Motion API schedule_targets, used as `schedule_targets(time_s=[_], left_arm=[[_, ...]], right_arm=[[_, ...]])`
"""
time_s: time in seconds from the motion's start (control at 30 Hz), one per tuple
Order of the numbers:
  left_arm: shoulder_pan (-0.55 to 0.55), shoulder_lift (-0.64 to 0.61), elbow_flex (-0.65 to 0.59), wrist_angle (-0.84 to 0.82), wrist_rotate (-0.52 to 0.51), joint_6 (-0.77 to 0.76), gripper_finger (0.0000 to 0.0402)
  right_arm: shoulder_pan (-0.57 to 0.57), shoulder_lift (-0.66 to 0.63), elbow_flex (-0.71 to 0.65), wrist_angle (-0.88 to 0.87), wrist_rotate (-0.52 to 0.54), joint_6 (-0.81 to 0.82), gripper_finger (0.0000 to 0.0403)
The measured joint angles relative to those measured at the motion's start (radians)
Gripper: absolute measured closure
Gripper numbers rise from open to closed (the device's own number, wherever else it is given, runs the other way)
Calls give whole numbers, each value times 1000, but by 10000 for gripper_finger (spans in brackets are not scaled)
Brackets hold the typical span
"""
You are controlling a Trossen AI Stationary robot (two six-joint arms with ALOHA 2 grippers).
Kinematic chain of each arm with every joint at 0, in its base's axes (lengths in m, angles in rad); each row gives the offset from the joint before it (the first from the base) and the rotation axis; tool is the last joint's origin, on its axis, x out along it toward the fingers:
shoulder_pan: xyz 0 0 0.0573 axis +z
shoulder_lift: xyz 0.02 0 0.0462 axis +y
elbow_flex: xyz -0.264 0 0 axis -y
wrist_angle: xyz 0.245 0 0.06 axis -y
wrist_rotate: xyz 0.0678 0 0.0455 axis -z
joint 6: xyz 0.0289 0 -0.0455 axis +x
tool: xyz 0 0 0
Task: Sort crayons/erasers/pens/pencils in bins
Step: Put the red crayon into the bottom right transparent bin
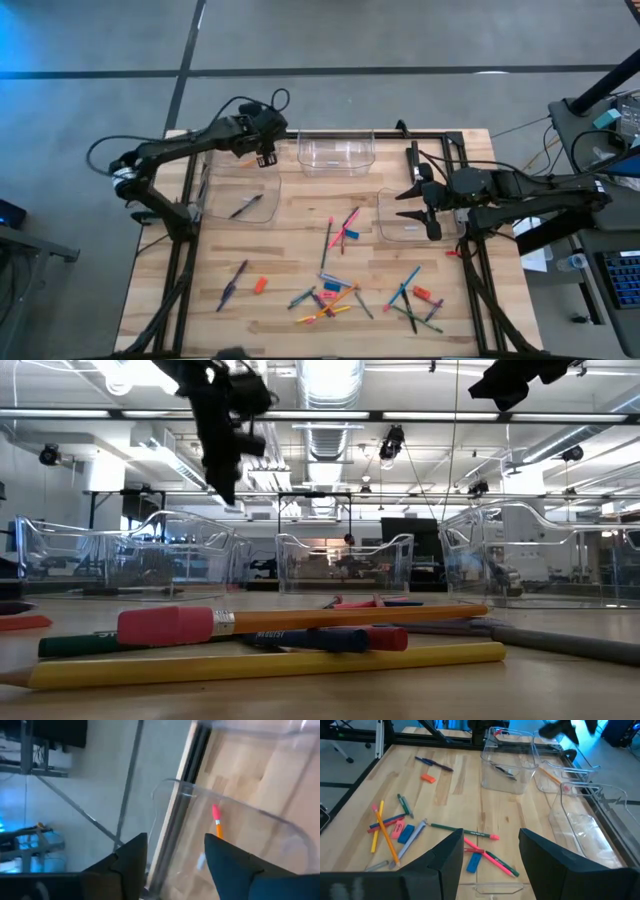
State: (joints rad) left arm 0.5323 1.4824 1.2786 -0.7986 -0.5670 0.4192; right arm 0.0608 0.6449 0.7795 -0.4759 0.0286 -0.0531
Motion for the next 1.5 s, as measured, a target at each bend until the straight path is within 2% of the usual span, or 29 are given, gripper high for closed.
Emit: schedule_targets(time_s=[0.1,0.2,0.4,0.53,0.67,0.77,0.83,1.0,1.2,1.33,1.4,1.5], left_arm=[[-67,-90,5,-59,90,-95,214],[-182,-183,6,-145,182,-185,213],[-539,-287,6,-324,190,-556,213],[-781,-274,5,-272,170,-789,212],[-954,-239,2,-66,51,-837,212],[-1039,-221,-27,127,-114,-774,212],[-1065,-209,-54,231,-178,-722,212],[-1067,-183,-146,513,-194,-604,212],[-1058,-180,-335,1107,-180,-302,212],[-1037,-187,-457,1496,-135,-139,212],[-1023,-188,-503,1623,-110,-92,212],[-997,-188,-544,1711,-87,-75,212]], right_arm=[[0,0,0,0,0,1,223],[0,0,0,0,0,1,223],[0,0,0,15,0,1,223],[0,13,0,71,-8,5,223],[0,82,0,103,-92,14,223],[1,147,0,80,-115,24,223],[1,179,4,38,-115,29,223],[55,234,55,-140,-115,44,223],[233,259,70,-244,-115,152,223],[349,284,69,-303,-65,278,223],[397,297,69,-328,-37,337,223],[456,323,68,-357,-3,412,223]])
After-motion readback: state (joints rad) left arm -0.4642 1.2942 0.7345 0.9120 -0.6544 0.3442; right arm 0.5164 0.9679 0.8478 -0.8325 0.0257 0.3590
